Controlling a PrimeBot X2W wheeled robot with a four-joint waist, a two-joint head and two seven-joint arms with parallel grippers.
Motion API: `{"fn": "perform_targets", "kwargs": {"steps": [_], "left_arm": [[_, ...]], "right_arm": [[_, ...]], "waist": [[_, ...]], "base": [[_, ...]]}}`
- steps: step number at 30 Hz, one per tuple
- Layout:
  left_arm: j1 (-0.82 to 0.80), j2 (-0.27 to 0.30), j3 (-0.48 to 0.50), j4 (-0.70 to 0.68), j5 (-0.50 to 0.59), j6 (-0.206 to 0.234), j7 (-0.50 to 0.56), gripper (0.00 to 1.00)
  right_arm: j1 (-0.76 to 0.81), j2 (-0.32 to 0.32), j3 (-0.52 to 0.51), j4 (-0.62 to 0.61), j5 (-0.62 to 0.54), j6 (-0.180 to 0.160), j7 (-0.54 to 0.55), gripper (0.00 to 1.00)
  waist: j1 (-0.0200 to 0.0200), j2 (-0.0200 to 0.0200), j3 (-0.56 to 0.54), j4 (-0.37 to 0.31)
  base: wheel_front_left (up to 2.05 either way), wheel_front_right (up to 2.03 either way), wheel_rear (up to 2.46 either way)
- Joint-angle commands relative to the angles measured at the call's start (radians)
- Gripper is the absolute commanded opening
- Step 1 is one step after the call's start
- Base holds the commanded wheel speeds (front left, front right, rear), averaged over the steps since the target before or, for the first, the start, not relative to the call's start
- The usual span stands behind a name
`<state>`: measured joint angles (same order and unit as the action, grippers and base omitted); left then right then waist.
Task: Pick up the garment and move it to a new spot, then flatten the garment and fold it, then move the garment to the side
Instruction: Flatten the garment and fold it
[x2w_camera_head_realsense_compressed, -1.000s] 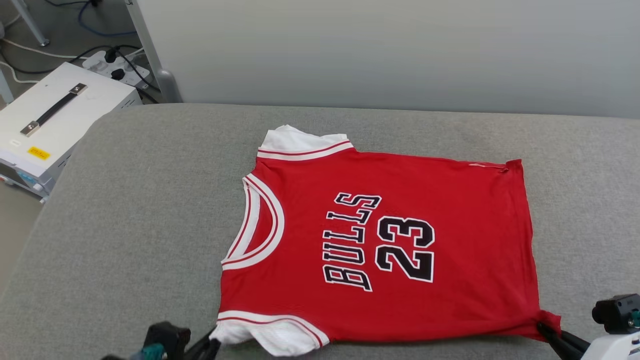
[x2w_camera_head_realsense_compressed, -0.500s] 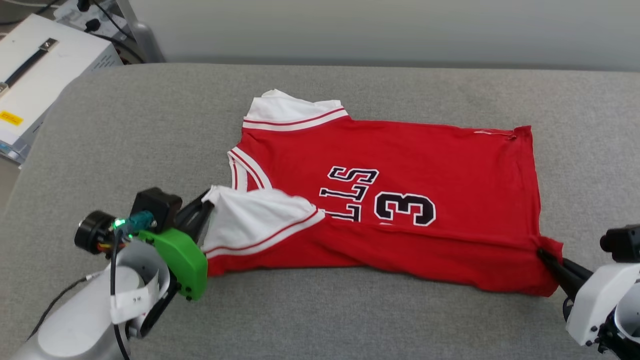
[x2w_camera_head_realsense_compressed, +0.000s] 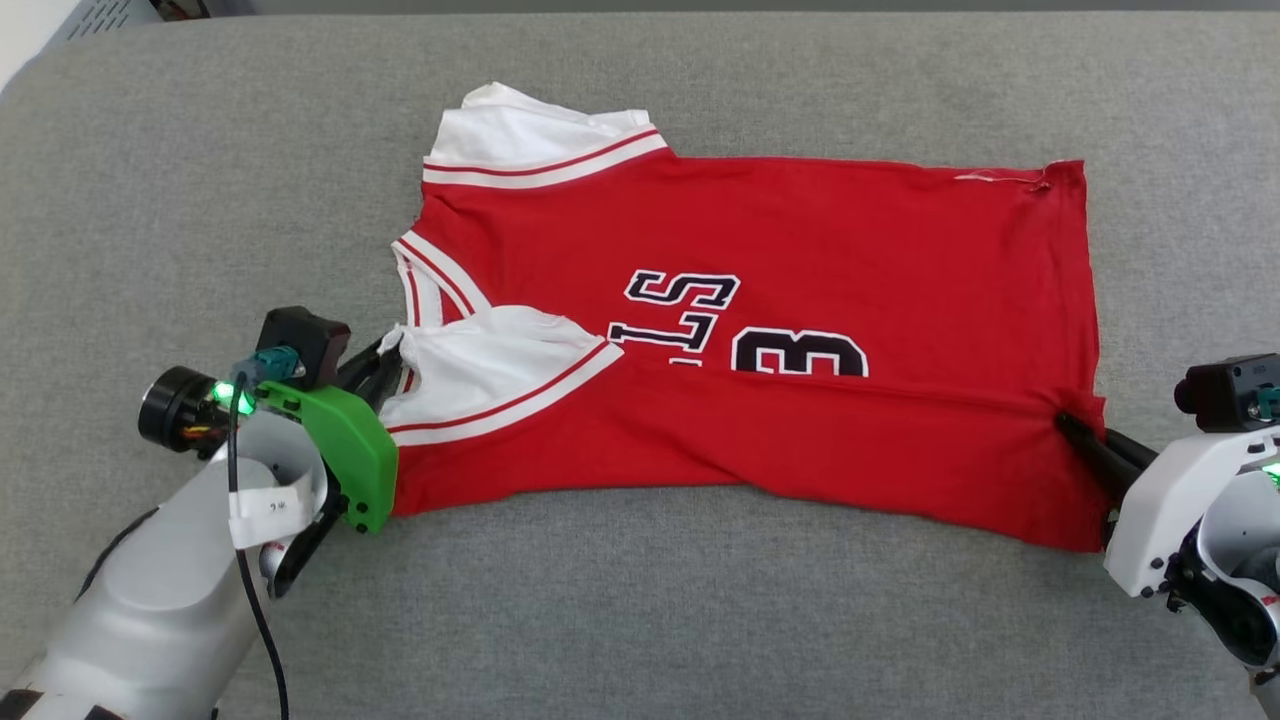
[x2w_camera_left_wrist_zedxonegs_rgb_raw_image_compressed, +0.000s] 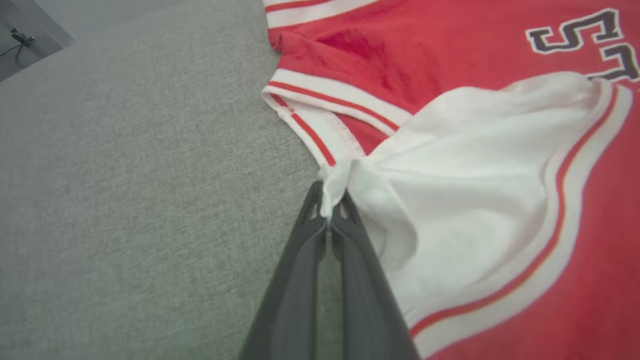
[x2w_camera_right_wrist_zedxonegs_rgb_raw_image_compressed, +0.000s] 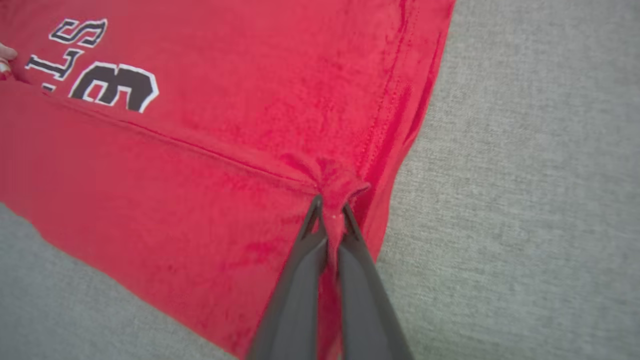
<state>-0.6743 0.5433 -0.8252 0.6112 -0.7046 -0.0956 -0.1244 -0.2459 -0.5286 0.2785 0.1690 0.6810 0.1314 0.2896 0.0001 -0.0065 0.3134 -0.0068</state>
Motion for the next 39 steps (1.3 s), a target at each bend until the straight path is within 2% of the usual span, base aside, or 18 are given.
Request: {"fn": "perform_targets", "kwargs": {"steps": [1, 8, 9, 10, 11, 12, 16, 19, 23, 26, 34, 39], "left_arm": [[-0.016, -0.013, -0.006, 0.025, 0.002, -0.008, -0.010, 0.00], [-0.014, -0.074, -0.058, 0.167, -0.012, -0.030, -0.054, 0.01], [-0.016, -0.080, -0.059, 0.186, -0.012, -0.031, -0.065, 1.00], [-0.017, -0.085, -0.061, 0.198, -0.013, -0.031, -0.073, 1.00], [-0.019, -0.091, -0.064, 0.212, -0.017, -0.032, -0.078, 1.00], [-0.022, -0.095, -0.065, 0.219, -0.019, -0.032, -0.084, 1.00], [-0.048, -0.092, -0.052, 0.220, -0.032, -0.034, -0.113, 1.00], [-0.076, -0.068, -0.055, 0.198, -0.035, -0.034, -0.116, 1.00], [-0.117, -0.027, -0.065, 0.133, -0.074, -0.035, -0.060, 1.00], [-0.139, 0.002, -0.093, 0.061, -0.144, -0.035, 0.069, 1.00], [-0.211, 0.088, -0.208, -0.168, -0.386, -0.035, 0.527, 1.00], [-0.235, 0.114, -0.264, -0.214, -0.479, -0.035, 0.714, 1.00]], "right_arm": [[-0.022, 0.003, 0.005, 0.014, -0.011, -0.001, -0.011, 0.00], [-0.045, 0.011, 0.039, 0.082, -0.017, -0.001, -0.040, 0.00], [-0.045, 0.014, 0.033, 0.094, -0.014, -0.001, -0.047, 0.00], [-0.046, 0.017, 0.028, 0.103, -0.013, -0.001, -0.051, 0.14], [-0.045, 0.018, 0.024, 0.111, -0.013, -0.001, -0.055, 0.39], [-0.044, 0.019, 0.021, 0.116, -0.013, -0.001, -0.058, 1.00], [-0.026, 0.014, 0.004, 0.111, -0.006, -0.001, -0.087, 1.00], [-0.005, 0.007, -0.009, 0.086, -0.012, -0.001, -0.106, 1.00], [0.024, 0.005, -0.027, 0.044, -0.025, -0.001, -0.110, 1.00], [0.039, 0.001, -0.036, 0.014, -0.042, -0.001, -0.104, 1.00], [0.056, 0.010, -0.058, -0.038, -0.061, -0.001, -0.061, 1.00], [0.059, 0.011, -0.056, -0.055, -0.055, -0.001, -0.017, 1.00]], "waist": [[-0.0001, 0.0065, 0.019, -0.009], [-0.0001, 0.0065, -0.004, 0.000], [-0.0001, 0.0065, -0.012, 0.002], [-0.0001, 0.0065, -0.020, 0.005], [-0.0001, 0.0065, -0.030, 0.009], [-0.0001, 0.0065, -0.039, 0.013], [-0.0001, 0.0065, -0.084, 0.033], [-0.0001, 0.0065, -0.115, 0.045], [-0.0001, 0.0065, -0.145, 0.057], [-0.0001, 0.0065, -0.156, 0.063], [-0.0001, 0.0065, -0.148, 0.068], [-0.0001, 0.0065, -0.130, 0.061]], "base": [[0.00, 0.00, 0.00], [0.00, 0.00, 0.00], [0.00, 0.00, 0.00], [0.00, 0.00, 0.00], [0.00, 0.00, 0.00], [0.00, 0.00, 0.00], [0.00, 0.00, 0.00], [0.00, 0.00, 0.00], [0.00, 0.00, 0.00], [0.00, 0.00, 0.00], [0.00, 0.00, 0.00], [0.00, 0.00, 0.00]]}}
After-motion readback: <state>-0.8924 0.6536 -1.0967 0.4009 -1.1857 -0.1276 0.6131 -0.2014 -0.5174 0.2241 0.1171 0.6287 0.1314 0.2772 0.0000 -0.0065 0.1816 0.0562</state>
